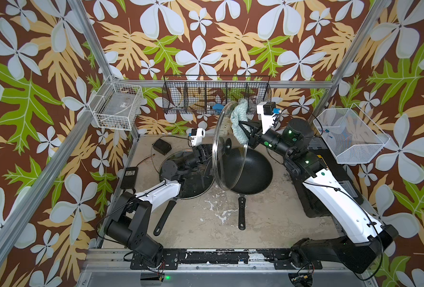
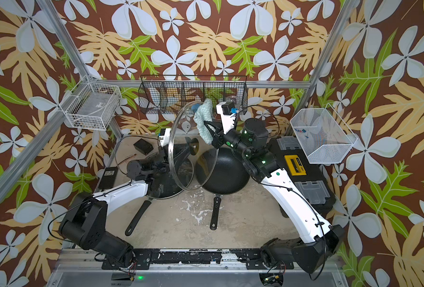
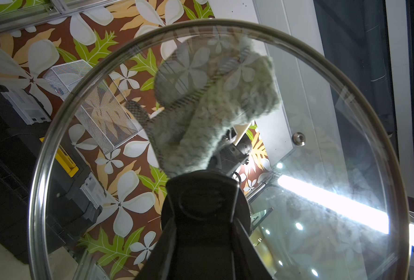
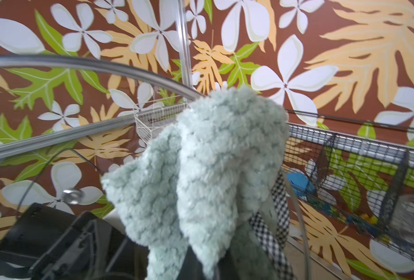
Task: Wipe the pot lid with a cloth
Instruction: Wipe the pot lid.
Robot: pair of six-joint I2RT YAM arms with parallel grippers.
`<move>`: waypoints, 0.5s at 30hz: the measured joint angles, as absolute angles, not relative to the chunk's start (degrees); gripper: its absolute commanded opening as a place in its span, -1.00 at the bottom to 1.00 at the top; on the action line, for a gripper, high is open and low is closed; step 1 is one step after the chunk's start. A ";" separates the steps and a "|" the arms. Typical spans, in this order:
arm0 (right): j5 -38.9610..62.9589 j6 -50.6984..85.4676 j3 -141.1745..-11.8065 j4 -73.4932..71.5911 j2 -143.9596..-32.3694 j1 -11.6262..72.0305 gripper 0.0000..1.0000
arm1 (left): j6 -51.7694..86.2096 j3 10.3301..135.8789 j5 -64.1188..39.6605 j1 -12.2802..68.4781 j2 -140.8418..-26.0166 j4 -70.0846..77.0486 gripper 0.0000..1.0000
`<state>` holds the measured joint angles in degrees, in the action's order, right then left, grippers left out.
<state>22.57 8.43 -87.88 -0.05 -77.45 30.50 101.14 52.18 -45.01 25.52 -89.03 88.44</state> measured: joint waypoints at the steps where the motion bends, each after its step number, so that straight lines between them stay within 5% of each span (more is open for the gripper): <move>1: 22.59 8.01 -88.40 0.10 -77.19 31.81 -1.00 | 100.64 52.10 -45.04 25.52 -89.03 88.44 -1.00; 15: 20.40 3.18 -73.95 2.66 -65.39 46.63 -1.00 | 98.67 51.75 -45.12 25.52 -89.06 88.53 -1.00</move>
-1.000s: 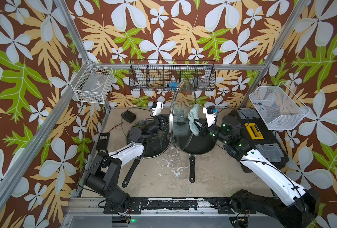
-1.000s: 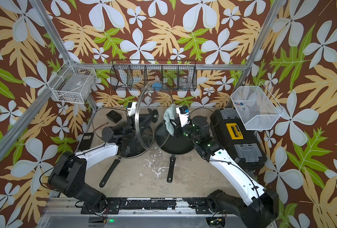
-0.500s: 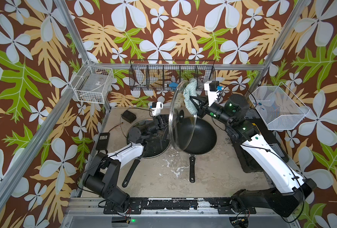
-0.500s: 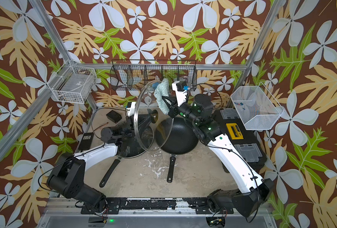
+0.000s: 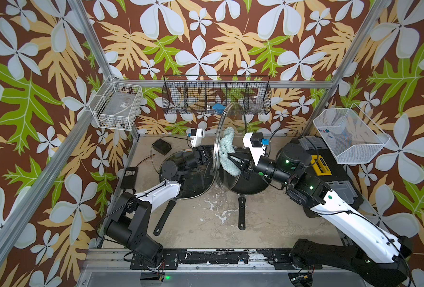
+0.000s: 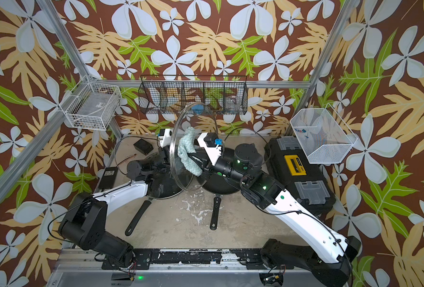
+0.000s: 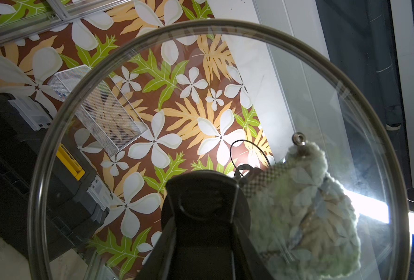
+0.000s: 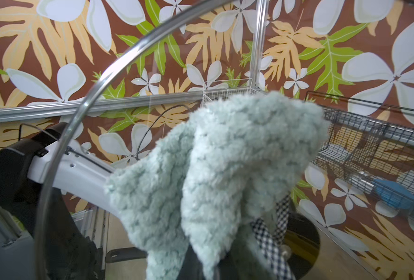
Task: Wipe the pot lid with a cloth
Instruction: Wipe the pot lid.
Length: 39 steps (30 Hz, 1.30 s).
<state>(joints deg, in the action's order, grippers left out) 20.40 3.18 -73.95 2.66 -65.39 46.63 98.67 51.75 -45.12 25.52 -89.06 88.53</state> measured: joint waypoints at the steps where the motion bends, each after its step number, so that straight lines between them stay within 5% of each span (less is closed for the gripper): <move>1: 20.71 2.92 -72.86 2.61 -64.58 47.13 -1.00 | 98.70 51.75 -45.12 25.52 -89.19 88.51 -1.00; 13: 19.70 -0.45 -77.14 -0.03 -68.40 47.40 -1.00 | 98.89 51.75 -44.66 25.52 -89.91 88.23 -1.00; 32: 15.16 3.14 -87.68 -2.92 -80.84 29.93 -1.00 | 98.74 51.33 -44.84 25.54 -89.41 88.07 -1.00; 39: 17.74 4.23 -86.56 -1.69 -79.53 31.27 -1.00 | 98.72 51.57 -44.42 25.54 -89.41 88.03 -1.00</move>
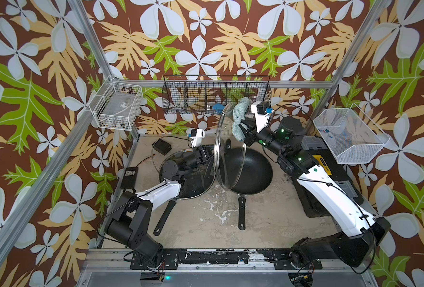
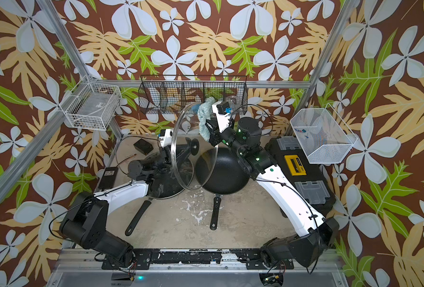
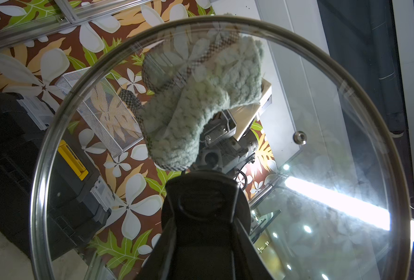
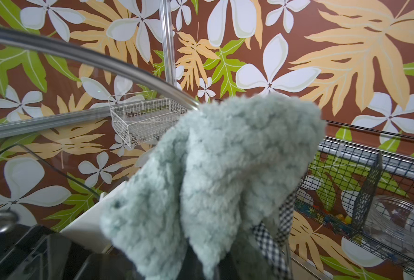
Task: Wipe the pot lid with a cloth
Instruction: Wipe the pot lid.
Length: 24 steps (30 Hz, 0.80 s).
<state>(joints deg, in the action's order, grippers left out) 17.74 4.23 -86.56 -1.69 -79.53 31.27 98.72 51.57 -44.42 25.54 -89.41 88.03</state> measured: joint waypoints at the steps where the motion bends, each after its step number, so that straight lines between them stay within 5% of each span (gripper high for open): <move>1: 18.33 4.03 -85.93 -1.56 -78.56 32.25 -1.00 | 98.72 51.62 -44.42 25.54 -89.41 88.09 -1.00; 13: 27.09 -1.39 -73.38 -2.02 -65.78 44.18 -1.00 | 98.70 51.75 -44.93 25.45 -89.58 88.31 -1.00; 24: 22.20 -5.58 -73.63 -0.93 -67.44 42.83 -1.00 | 98.89 51.72 -44.95 25.39 -89.89 88.25 -1.00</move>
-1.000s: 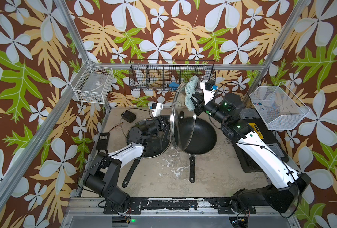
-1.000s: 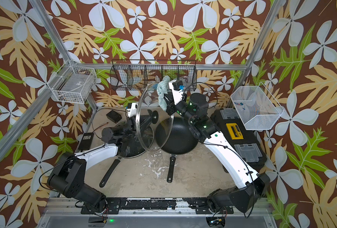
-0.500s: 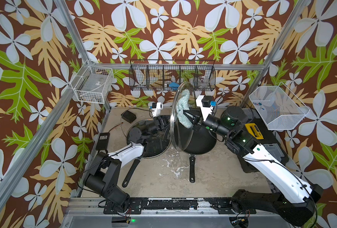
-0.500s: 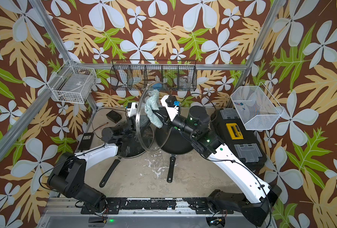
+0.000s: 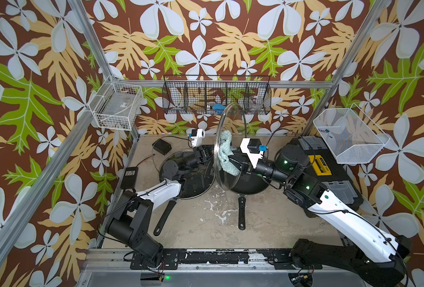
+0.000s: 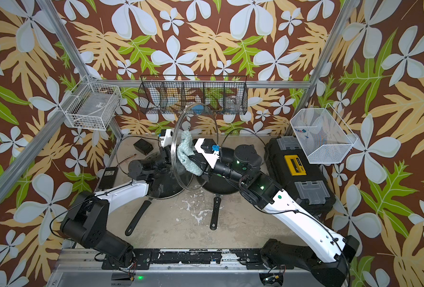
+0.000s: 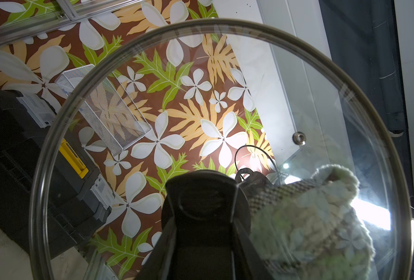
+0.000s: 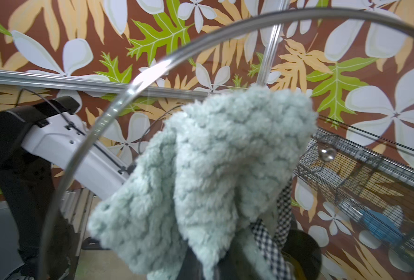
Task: Wipe the pot lid with a cloth
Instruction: Wipe the pot lid.
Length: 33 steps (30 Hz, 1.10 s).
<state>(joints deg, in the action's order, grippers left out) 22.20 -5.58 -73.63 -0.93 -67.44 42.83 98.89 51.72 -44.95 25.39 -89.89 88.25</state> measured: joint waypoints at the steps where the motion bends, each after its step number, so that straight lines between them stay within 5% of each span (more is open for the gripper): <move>1: 21.54 -5.56 -73.63 -1.21 -67.90 41.41 -1.00 | 98.89 51.72 -44.99 25.39 -89.89 88.25 -1.00; 17: 19.46 3.20 -84.66 -3.18 -80.01 24.43 -1.00 | 99.57 51.55 -45.10 25.39 -86.72 88.47 -1.00; 33: 23.75 0.51 -73.17 0.30 -66.28 42.59 -1.00 | 99.55 51.27 -45.28 25.32 -87.48 88.47 -1.00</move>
